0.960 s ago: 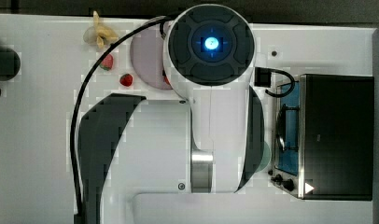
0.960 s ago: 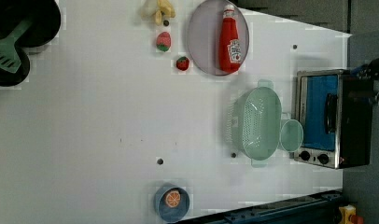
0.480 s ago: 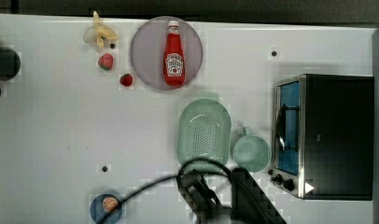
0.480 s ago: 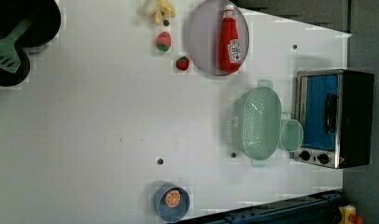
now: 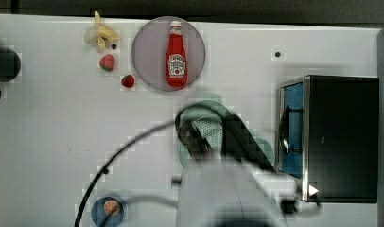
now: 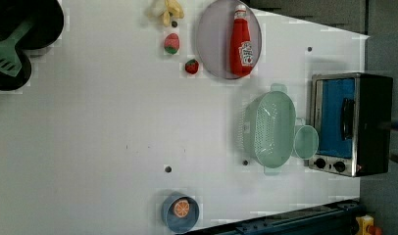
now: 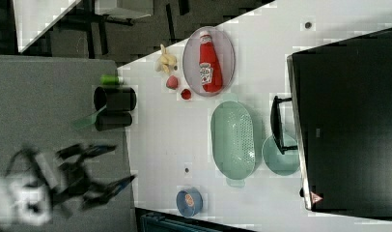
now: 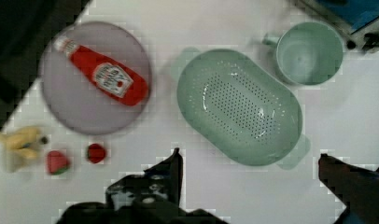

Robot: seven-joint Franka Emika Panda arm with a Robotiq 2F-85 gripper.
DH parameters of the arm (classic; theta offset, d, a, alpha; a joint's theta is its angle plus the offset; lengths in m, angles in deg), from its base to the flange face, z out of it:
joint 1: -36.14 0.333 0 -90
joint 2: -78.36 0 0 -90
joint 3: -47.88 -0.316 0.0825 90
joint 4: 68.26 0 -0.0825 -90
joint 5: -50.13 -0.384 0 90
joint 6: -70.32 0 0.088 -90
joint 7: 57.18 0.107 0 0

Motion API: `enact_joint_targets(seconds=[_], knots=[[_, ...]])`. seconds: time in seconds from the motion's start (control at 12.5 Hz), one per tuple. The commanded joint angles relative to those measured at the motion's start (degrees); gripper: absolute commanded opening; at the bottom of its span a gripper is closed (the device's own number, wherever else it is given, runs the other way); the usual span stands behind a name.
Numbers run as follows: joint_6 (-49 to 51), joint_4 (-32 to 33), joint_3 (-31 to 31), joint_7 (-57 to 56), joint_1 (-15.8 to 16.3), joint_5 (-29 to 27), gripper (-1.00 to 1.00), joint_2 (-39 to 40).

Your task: Drag strainer right to left.

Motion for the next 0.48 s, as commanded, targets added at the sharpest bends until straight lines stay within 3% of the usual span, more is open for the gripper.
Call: enact_joint_targets(seconds=[0.08, 0.48], knots=[[-9.0, 8.8, 0.5, 1.5, -0.5, 1.1, 1.0, 9.9], [-26.8, 12.3, 0.2, 12.4, -0.4, 1.1, 1.0, 23.8]])
